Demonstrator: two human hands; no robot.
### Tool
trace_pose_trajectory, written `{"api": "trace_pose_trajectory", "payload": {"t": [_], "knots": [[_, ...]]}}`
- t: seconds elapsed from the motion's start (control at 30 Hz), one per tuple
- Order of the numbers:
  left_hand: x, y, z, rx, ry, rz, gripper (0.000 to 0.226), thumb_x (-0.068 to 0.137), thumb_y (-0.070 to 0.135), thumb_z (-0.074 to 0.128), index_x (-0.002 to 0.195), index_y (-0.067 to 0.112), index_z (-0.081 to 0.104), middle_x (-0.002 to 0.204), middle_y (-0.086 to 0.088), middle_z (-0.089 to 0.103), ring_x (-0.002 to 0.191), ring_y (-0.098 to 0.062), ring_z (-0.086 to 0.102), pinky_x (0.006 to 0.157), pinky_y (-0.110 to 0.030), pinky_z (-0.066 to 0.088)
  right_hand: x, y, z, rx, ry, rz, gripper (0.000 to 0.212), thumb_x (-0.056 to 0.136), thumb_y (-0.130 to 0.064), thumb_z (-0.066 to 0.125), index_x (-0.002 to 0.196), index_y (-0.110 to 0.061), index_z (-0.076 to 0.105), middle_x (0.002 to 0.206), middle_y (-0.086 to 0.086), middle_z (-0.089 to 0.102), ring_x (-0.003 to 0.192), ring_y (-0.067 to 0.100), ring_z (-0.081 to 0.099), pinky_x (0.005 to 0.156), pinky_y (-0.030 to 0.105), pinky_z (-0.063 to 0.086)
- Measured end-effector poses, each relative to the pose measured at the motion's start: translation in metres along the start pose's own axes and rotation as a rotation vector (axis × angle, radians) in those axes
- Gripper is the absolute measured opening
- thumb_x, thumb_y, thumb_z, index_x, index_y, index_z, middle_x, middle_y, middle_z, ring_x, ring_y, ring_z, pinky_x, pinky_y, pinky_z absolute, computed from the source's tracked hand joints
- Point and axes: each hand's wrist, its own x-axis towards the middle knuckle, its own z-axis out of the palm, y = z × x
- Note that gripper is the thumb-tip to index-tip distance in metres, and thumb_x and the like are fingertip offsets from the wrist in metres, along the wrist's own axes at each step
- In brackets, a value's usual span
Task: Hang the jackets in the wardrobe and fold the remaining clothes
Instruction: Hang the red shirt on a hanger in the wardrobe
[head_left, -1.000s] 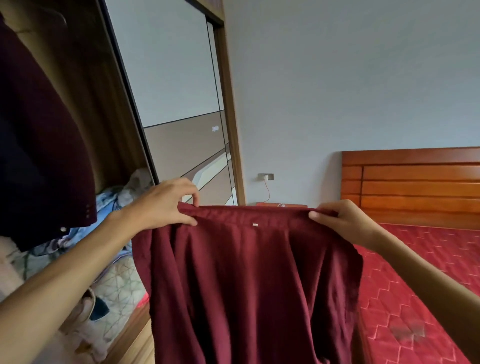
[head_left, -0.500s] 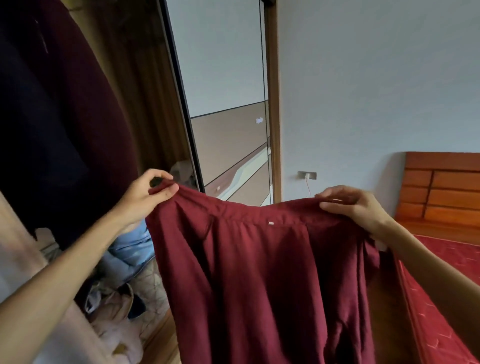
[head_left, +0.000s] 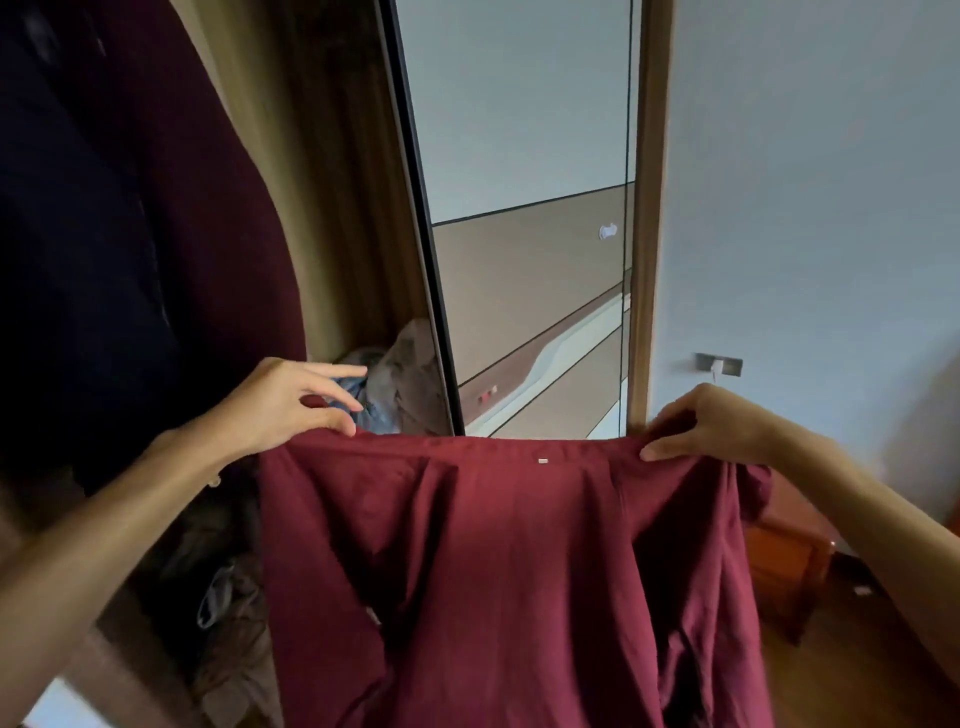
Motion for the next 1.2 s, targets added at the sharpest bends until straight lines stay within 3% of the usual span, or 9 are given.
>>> {"api": "trace_pose_trajectory", "payload": {"t": [0.1,0.2,0.33,0.43,0.57,0.73,0.83,1.03,1.2], "knots": [[0.018,0.002,-0.007,0.047,-0.134,-0.098,0.035,0.052,0.055,0.086,0.083,0.037,0.081,0.108,0.021,0.073,0.107,0.005,0.065,0.096,-0.013,0.048,0.047,0.014,-0.016,0.095,0.009,-0.057,0.081,0.055,-0.056,0.089,0.129,-0.041,0.061,0.116,-0.018,0.069,0.107,0.002,0.064,0.106,0.034,0.047],[0.033,0.004,-0.015,0.135,-0.208,-0.213,0.048,0.045,0.07,0.079,0.082,0.038,0.081,0.087,0.02,0.076,0.091,0.006,0.069,0.087,-0.015,0.051,0.088,0.023,-0.029,0.331,0.045,-0.147,0.111,0.055,-0.04,0.095,0.148,-0.048,0.034,0.126,-0.011,0.063,0.115,0.006,0.062,0.105,0.028,0.044],[0.039,0.003,-0.014,0.188,-0.143,-0.282,0.043,0.048,0.064,0.08,0.082,0.037,0.078,0.075,0.014,0.073,0.082,0.003,0.066,0.075,-0.011,0.048,0.125,0.025,-0.035,0.513,0.011,-0.232,0.092,0.065,-0.01,0.09,0.142,-0.04,0.05,0.115,-0.009,0.073,0.106,0.005,0.068,0.097,0.017,0.049],[0.04,-0.001,-0.016,0.264,-0.027,-0.25,0.037,0.059,0.072,0.074,0.072,0.036,0.075,0.076,0.009,0.064,0.078,-0.008,0.062,0.069,-0.021,0.047,0.147,0.023,-0.031,0.37,-0.069,-0.27,0.059,0.07,-0.018,0.087,0.124,-0.031,0.068,0.113,-0.012,0.074,0.104,0.001,0.068,0.101,0.018,0.046],[0.047,0.005,-0.025,0.281,0.126,-0.238,0.021,0.075,0.055,0.067,0.077,0.035,0.074,0.081,0.012,0.065,0.073,-0.011,0.064,0.068,-0.027,0.047,0.176,0.023,-0.022,0.362,-0.063,-0.278,0.022,0.078,-0.036,0.077,0.097,-0.026,0.08,0.099,-0.011,0.077,0.096,0.001,0.07,0.094,0.015,0.049],[0.055,0.007,-0.034,0.271,0.291,-0.365,0.016,0.088,0.04,0.067,0.08,0.029,0.075,0.076,0.015,0.072,0.075,-0.002,0.067,0.073,-0.019,0.05,0.203,0.005,-0.02,0.274,-0.15,-0.278,0.05,0.087,-0.053,0.062,0.06,-0.011,0.067,0.06,-0.007,0.06,0.057,0.007,0.054,0.062,0.016,0.043],[0.066,0.009,-0.04,0.216,0.361,-0.51,0.024,0.092,0.036,0.068,0.073,0.023,0.075,0.072,0.008,0.072,0.077,-0.006,0.067,0.079,-0.026,0.051,0.22,-0.026,-0.027,0.339,-0.06,-0.281,0.066,0.091,-0.058,0.059,0.066,0.002,0.051,0.06,0.003,0.043,0.056,0.015,0.04,0.06,0.028,0.035],[0.113,0.032,-0.042,-0.395,0.488,-0.846,0.019,0.088,0.027,0.073,0.089,0.009,0.077,0.087,-0.011,0.077,0.082,-0.025,0.073,0.081,-0.035,0.058,0.242,-0.135,-0.03,0.612,-0.131,-0.368,0.04,0.093,-0.03,0.069,0.075,0.006,0.068,0.061,0.004,0.056,0.052,0.011,0.05,0.054,0.019,0.04],[0.147,0.039,-0.045,-0.533,0.506,-0.889,0.027,0.092,0.026,0.069,0.106,0.004,0.072,0.096,-0.011,0.075,0.09,-0.025,0.072,0.081,-0.036,0.059,0.261,-0.221,-0.019,0.795,-0.163,-0.432,0.013,0.088,-0.011,0.074,0.082,0.0,0.075,0.061,-0.006,0.068,0.055,0.002,0.062,0.056,0.015,0.05]]}}
